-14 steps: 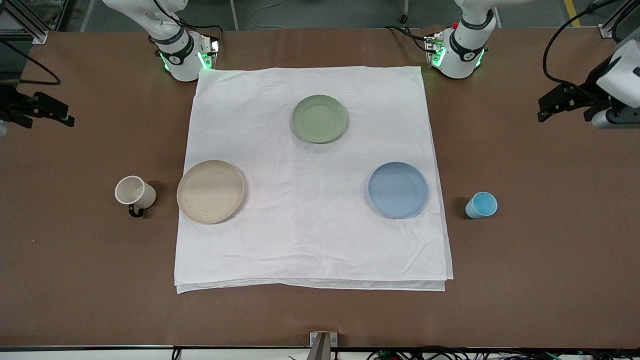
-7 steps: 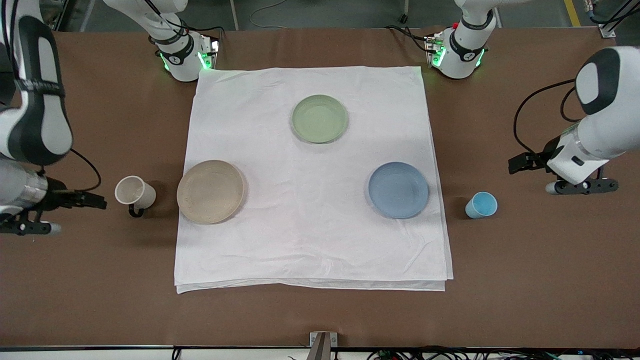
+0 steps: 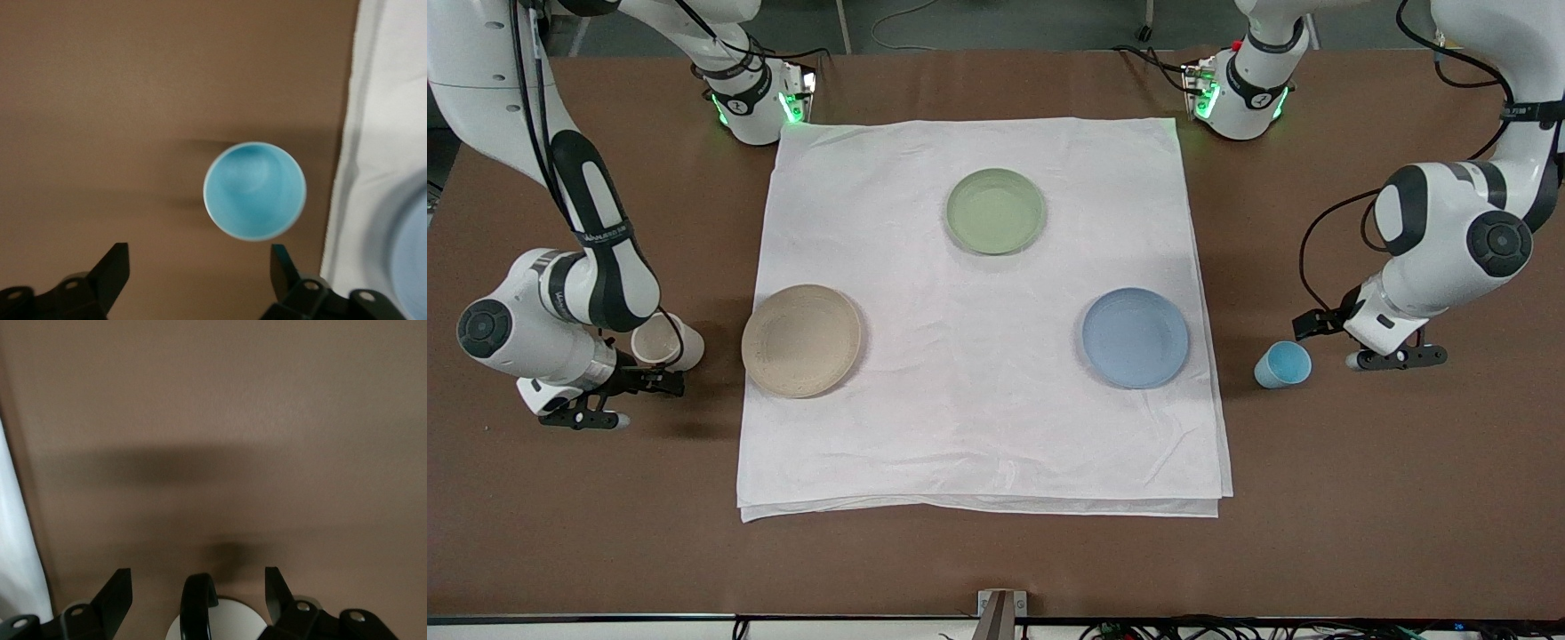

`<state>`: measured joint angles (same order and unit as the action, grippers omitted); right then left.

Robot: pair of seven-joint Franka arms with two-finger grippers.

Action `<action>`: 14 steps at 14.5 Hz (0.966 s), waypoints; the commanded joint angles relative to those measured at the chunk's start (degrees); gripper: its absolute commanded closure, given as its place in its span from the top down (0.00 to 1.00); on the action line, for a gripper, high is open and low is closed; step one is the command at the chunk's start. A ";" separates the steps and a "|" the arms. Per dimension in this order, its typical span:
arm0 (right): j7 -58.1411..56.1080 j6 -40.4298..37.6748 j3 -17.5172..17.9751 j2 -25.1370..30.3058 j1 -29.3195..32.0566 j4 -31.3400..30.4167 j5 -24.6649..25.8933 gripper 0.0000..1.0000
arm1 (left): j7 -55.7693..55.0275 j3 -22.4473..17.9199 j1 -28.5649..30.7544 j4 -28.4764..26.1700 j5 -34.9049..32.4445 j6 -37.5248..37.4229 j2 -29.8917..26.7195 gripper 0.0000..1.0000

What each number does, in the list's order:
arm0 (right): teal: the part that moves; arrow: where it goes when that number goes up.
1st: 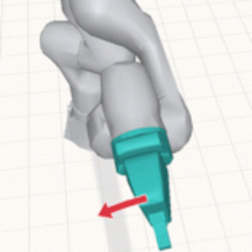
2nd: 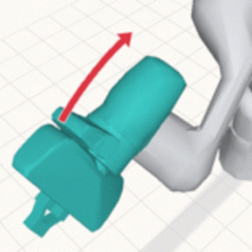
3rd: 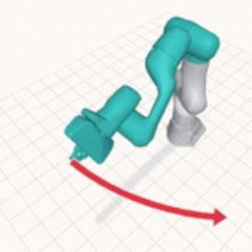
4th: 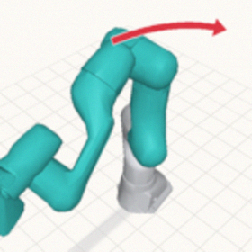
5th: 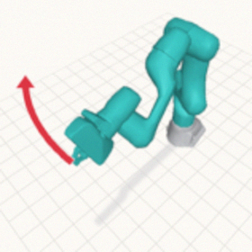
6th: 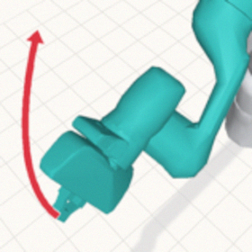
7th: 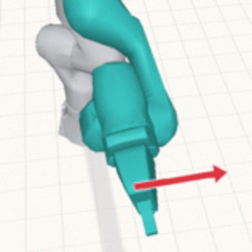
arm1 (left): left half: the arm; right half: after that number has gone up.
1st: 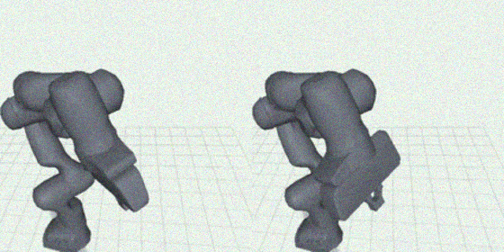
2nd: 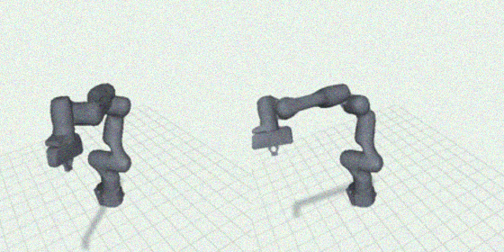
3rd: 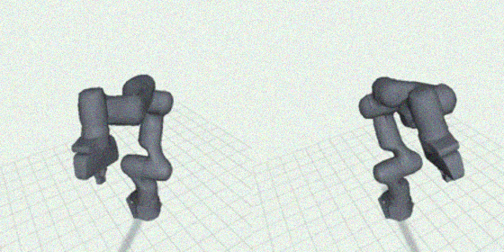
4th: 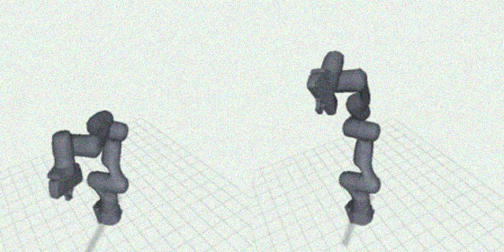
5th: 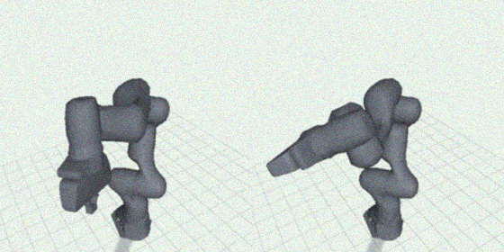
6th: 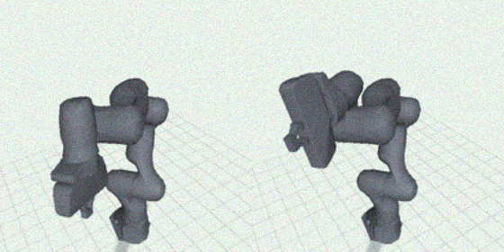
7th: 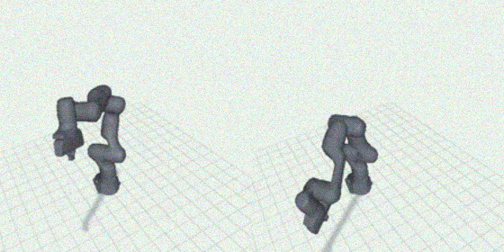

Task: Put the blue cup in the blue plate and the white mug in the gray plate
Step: 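Grasp the mug with the right gripper while the left gripper grasps the cup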

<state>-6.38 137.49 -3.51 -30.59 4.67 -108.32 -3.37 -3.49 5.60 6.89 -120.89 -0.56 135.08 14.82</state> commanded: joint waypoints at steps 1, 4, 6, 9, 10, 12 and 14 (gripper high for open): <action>-0.30 -0.46 0.44 2.72 0.43 -4.61 -0.76 0.44 | -0.46 0.20 0.50 2.06 -0.40 3.87 4.24 0.86; -0.30 -4.06 0.44 3.25 0.34 -4.18 -2.33 0.00 | -0.55 0.20 0.41 2.68 0.12 4.14 5.83 0.72; 0.05 -6.34 0.44 3.60 0.08 -2.26 -2.52 0.00 | -0.64 0.20 0.50 2.94 0.21 4.32 7.15 0.54; 5.12 -18.09 0.96 5.53 -1.15 3.62 -4.09 0.00 | -0.64 0.28 0.15 3.82 0.12 4.41 7.86 0.10; 7.84 -19.78 1.75 7.10 -2.11 3.81 -4.53 0.00 | -0.90 0.46 -0.03 3.82 0.12 4.41 7.77 0.00; 15.22 -21.11 4.11 9.31 -3.87 2.68 -4.89 0.00 | -1.08 0.90 -0.21 3.82 0.12 4.15 6.98 0.00; 20.51 -19.81 8.15 10.02 -4.49 0.23 -6.90 0.00 | -1.08 1.60 -0.21 3.82 0.12 3.70 5.06 0.00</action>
<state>9.01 116.26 1.60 -22.40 1.03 -104.11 -8.17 -3.69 6.67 6.93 -117.24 -0.56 139.37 22.02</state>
